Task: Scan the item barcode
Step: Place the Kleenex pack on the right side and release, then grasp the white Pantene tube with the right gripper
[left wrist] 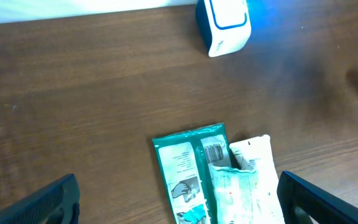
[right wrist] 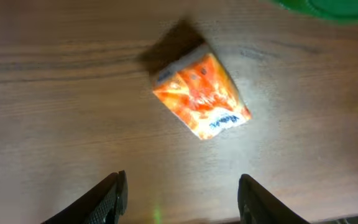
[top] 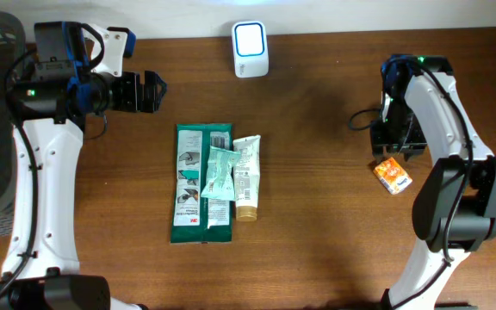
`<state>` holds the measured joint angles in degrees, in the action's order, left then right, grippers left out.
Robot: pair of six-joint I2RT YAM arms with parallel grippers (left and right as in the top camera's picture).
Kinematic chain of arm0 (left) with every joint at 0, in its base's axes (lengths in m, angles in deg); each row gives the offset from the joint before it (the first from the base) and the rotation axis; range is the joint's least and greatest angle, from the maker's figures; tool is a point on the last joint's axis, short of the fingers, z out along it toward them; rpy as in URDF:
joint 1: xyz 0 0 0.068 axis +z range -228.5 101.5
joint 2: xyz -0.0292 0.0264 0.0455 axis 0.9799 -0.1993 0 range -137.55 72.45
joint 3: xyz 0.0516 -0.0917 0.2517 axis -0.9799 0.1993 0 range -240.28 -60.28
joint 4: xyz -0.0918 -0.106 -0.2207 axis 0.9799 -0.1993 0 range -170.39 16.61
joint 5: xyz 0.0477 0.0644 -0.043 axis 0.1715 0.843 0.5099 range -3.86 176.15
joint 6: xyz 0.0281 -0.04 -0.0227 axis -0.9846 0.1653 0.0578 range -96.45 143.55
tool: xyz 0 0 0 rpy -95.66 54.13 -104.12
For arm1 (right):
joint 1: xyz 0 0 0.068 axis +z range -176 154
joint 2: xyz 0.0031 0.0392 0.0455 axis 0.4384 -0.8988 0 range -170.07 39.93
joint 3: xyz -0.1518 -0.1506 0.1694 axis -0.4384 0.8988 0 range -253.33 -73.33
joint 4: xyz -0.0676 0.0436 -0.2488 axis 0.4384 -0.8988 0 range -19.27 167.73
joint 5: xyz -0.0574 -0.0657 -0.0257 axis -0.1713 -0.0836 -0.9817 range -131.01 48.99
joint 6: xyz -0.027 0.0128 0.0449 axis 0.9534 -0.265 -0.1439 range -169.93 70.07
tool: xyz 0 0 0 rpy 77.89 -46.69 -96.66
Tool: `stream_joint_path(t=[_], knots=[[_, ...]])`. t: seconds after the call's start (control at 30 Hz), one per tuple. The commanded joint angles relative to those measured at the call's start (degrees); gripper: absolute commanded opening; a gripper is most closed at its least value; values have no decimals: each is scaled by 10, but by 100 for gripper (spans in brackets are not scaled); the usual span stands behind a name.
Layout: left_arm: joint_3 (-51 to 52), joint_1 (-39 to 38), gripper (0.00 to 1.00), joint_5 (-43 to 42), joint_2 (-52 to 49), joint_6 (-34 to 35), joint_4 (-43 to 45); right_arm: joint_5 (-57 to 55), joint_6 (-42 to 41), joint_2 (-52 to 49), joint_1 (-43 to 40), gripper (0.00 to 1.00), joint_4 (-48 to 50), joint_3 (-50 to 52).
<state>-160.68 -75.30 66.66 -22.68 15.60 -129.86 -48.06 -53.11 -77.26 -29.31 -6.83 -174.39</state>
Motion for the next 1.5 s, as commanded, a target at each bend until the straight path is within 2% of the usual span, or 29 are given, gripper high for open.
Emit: stream_joint_path(t=[0.0,0.07,0.1,0.17,0.23,0.27,0.33,0.47,0.63,0.67,0.73,0.83,0.9,0.97,1.07,1.1,1.13,1.17,1.23,1.3,1.33,1.4,1.47], knots=[[-6,3,99,0,3,-9,-1,155,28,22,11,55,-9,-104],[-6,3,99,0,3,-9,-1,281,30,24,46,55,0,-126],[-6,3,99,0,3,-9,-1,346,24,19,85,60,35,-106],[-6,3,99,0,3,-9,-1,372,-5,13,129,82,93,-61],[-6,3,99,0,3,-9,-1,387,-26,13,164,89,159,-3],[-6,3,99,0,3,-10,-1,404,-68,13,194,89,228,49],[-6,3,99,0,3,-9,-1,403,-137,13,226,79,317,114],[-6,3,99,0,3,-9,-1,398,-233,11,277,70,544,264],[-6,3,99,0,3,-9,-1,409,-239,-24,300,70,617,298],[-6,3,99,0,3,-9,-1,407,-239,-24,306,66,622,298],[-6,3,99,0,3,-9,-1,387,-239,-24,311,43,616,298],[-6,3,99,0,3,-9,-1,383,-238,-23,308,16,603,298],[-6,3,99,0,3,-9,-1,388,-215,-12,296,4,583,294],[-6,3,99,0,3,-9,-1,387,-157,7,275,4,529,270],[-6,3,99,0,3,-10,-1,345,19,14,225,4,370,194],[-6,3,99,0,3,-9,-1,326,32,14,211,16,363,190],[-6,3,99,0,3,-9,-1,318,32,14,197,41,362,188],[-6,3,99,0,3,-9,-1,321,32,14,181,56,344,174],[-6,3,99,0,3,-9,-1,320,32,14,168,57,247,86],[-6,3,99,0,3,-9,-1,326,25,14,190,42,160,8],[-6,3,99,0,3,-9,-1,350,22,14,213,36,135,7],[-6,3,99,0,3,-9,-1,354,17,11,273,36,110,32],[-6,3,99,0,3,-9,-1,317,-38,8,325,37,111,83]])
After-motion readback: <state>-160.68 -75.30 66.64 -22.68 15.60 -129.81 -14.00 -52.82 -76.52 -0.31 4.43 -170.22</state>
